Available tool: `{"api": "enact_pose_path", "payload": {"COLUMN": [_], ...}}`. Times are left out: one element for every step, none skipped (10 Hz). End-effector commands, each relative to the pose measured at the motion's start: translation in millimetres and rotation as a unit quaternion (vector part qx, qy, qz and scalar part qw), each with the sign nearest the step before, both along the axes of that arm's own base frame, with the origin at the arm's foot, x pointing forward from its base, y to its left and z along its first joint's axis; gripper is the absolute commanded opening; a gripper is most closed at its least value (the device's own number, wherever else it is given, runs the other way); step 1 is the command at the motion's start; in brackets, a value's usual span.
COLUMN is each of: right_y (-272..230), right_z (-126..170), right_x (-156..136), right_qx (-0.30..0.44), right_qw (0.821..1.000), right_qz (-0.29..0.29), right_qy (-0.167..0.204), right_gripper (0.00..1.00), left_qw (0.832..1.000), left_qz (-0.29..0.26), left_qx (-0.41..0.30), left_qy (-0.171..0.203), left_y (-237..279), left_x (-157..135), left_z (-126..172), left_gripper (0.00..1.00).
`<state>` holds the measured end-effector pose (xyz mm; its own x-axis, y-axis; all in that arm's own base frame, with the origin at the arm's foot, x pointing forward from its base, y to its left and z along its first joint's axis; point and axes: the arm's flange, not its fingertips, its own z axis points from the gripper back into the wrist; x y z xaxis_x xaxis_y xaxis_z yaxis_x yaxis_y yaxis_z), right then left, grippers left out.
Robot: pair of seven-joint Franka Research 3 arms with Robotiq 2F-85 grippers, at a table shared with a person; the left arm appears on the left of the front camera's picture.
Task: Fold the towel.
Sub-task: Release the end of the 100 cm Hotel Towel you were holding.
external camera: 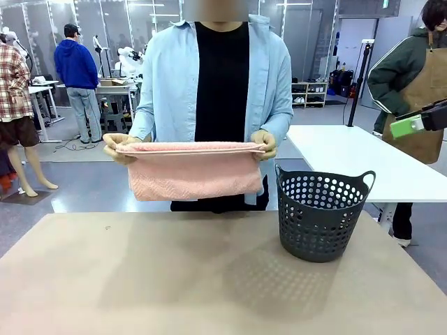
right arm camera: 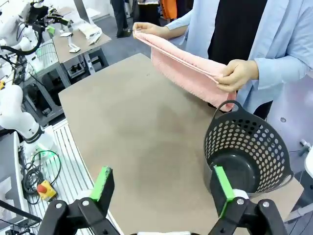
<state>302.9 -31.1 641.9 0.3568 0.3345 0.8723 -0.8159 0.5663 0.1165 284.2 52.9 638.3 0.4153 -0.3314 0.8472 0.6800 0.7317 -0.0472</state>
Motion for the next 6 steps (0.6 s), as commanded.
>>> {"api": "enact_pose_path", "payload": {"right_y": [-0.9,-0.9,-0.9,-0.9,-0.9,-0.9], "right_z": [1.3,1.3,1.3,1.3,1.3,1.3], "right_x": [1.3,1.3,1.3,1.3,1.3,1.3], "right_qx": [0.000,0.000,0.000,0.000,0.000,0.000], "right_qw": [1.000,1.000,1.000,1.000,1.000,1.000], "right_qz": [0.000,0.000,0.000,0.000,0.000,0.000], "right_qy": [-0.001,-0.001,-0.001,-0.001,-0.001,-0.001], "right_gripper": [0.99,0.99,0.99,0.99,0.99,0.99], "left_qw": [1.000,1.000,1.000,1.000,1.000,1.000], "left_qz": [-0.010,-0.010,-0.010,-0.010,-0.010,-0.010], "left_qx": [0.005,0.005,0.005,0.005,0.005,0.005], "left_qy": [0.000,0.000,0.000,0.000,0.000,0.000], "left_y": [-1.1,-1.1,-1.1,-1.1,-1.1,-1.1], "left_x": [1.8,1.8,1.8,1.8,1.8,1.8], "left_z": [2.2,2.2,2.2,2.2,2.2,2.2], "left_gripper": [1.00,1.00,1.00,1.00,1.00,1.00]}}
